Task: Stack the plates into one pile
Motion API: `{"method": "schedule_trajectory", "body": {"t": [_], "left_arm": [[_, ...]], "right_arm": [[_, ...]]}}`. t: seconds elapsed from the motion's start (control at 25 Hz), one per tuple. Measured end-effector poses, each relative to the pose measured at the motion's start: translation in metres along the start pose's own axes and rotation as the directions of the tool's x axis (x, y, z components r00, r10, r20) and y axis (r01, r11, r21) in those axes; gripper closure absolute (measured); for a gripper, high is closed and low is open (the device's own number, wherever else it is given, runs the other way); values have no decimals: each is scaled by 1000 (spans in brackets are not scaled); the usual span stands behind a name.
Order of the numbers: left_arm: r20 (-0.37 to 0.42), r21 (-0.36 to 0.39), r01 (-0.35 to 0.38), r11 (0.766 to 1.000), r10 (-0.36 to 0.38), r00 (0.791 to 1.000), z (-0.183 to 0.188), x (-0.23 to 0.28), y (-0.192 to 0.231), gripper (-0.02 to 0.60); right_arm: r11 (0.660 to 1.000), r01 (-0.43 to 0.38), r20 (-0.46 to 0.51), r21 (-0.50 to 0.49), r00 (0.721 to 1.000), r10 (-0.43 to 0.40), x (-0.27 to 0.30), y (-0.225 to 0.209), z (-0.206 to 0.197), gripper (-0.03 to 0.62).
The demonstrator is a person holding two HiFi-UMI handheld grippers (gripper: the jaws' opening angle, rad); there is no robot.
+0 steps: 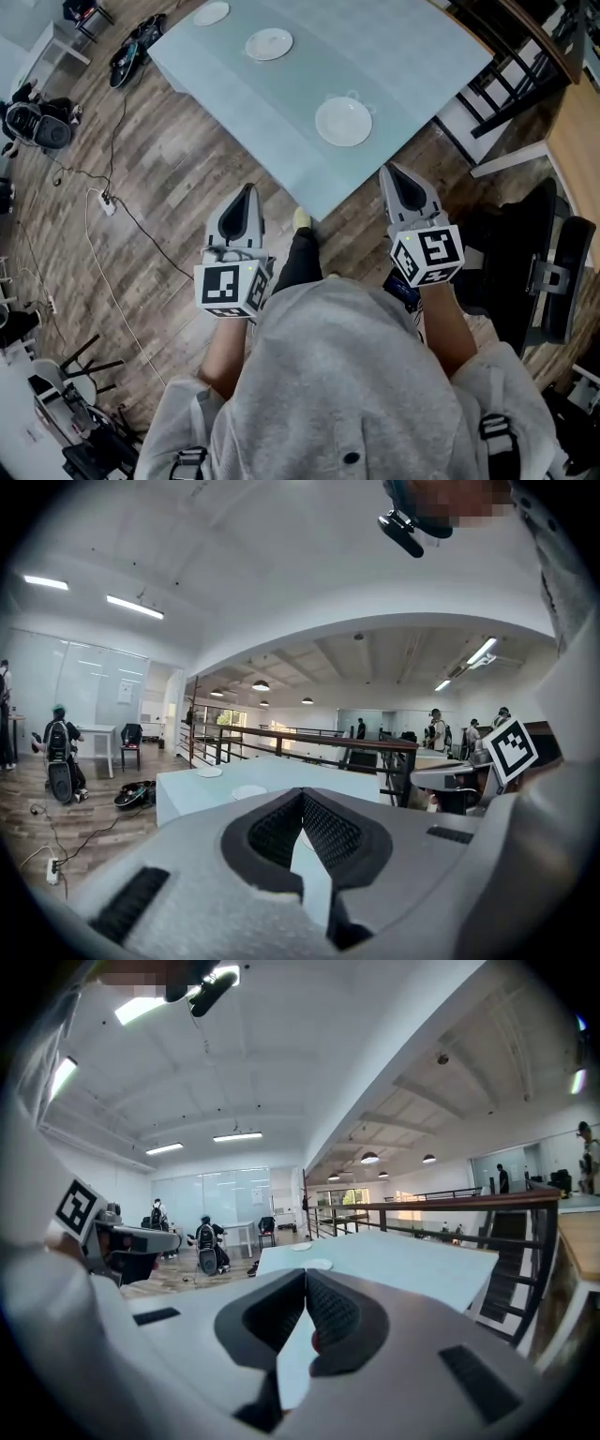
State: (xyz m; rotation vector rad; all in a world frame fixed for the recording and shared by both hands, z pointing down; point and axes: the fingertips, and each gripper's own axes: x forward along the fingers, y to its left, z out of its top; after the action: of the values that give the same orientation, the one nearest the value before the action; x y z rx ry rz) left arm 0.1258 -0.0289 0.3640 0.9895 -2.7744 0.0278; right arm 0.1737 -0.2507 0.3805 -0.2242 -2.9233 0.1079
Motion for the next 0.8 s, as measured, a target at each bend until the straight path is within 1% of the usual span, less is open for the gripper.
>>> {"method": "schedule_trajectory", "body": {"t": [0.16, 0.32, 0.48, 0.64, 0.8], "left_arm": [[-9, 11, 30, 999, -30, 1000, 6, 49, 24, 565], [-25, -6, 67, 998, -67, 997, 7, 88, 44, 565], [-42, -4, 107, 994, -107, 993, 6, 114, 63, 565], [-49, 14, 139, 990, -139, 989, 5, 139, 80, 563], [-53, 11, 173, 985, -172, 984, 5, 163, 93, 563]], "right_arm": [[999, 35, -8, 11, 999, -35, 40, -18, 6, 568], [998, 69, -31, 14, 997, -69, 68, -29, 6, 568], [994, 107, -43, 18, 993, -106, 85, -29, 7, 568], [989, 148, -54, 13, 988, -147, 105, -33, 8, 568], [982, 189, -71, -9, 979, -189, 120, -39, 11, 568]]}}
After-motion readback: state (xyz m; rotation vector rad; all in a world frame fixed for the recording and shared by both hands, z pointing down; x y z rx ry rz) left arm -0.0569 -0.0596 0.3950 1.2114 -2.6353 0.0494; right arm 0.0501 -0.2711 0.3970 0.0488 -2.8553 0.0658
